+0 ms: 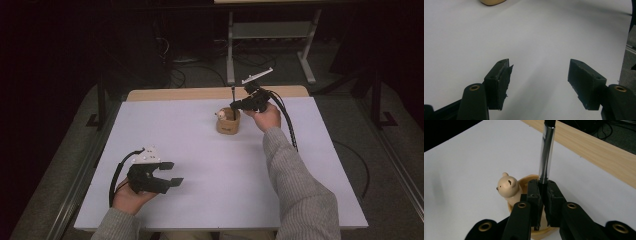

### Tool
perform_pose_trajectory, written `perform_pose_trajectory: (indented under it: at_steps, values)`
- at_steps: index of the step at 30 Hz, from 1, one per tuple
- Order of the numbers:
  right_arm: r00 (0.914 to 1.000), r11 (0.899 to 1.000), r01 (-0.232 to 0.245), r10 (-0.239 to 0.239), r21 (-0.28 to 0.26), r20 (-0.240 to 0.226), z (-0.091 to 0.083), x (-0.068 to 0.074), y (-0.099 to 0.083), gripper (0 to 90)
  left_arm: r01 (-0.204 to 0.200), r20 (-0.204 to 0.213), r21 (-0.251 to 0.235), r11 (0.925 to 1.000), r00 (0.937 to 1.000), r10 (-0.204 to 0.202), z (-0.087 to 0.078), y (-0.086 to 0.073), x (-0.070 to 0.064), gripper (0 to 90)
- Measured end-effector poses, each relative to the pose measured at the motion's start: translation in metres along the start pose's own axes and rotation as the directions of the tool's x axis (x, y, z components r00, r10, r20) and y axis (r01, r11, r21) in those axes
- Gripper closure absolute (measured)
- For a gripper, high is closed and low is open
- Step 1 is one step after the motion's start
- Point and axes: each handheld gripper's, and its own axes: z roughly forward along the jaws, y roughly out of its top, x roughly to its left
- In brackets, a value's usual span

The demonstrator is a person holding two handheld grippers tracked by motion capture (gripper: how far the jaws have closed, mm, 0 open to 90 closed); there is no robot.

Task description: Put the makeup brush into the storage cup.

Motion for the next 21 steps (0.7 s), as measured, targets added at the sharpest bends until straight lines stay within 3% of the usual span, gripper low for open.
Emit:
perform_pose_trajectory:
  at_steps: [17, 21]
  values:
    - [0.9994, 0.999, -0.019, 0.020, -0.033, 0.029, -0.018, -0.004, -0.013, 67.8, -0.003, 0.003, 0.006, 1.0000, 1.0000, 0.003, 0.001, 0.000, 0.000, 33.6]
    - [0.9991, 0.999, -0.029, 0.030, -0.035, 0.030, -0.023, -0.003, -0.017, 60.6, 0.001, 0.000, 0.014, 0.9999, 1.0000, -0.001, 0.001, 0.000, 0.001, 32.7]
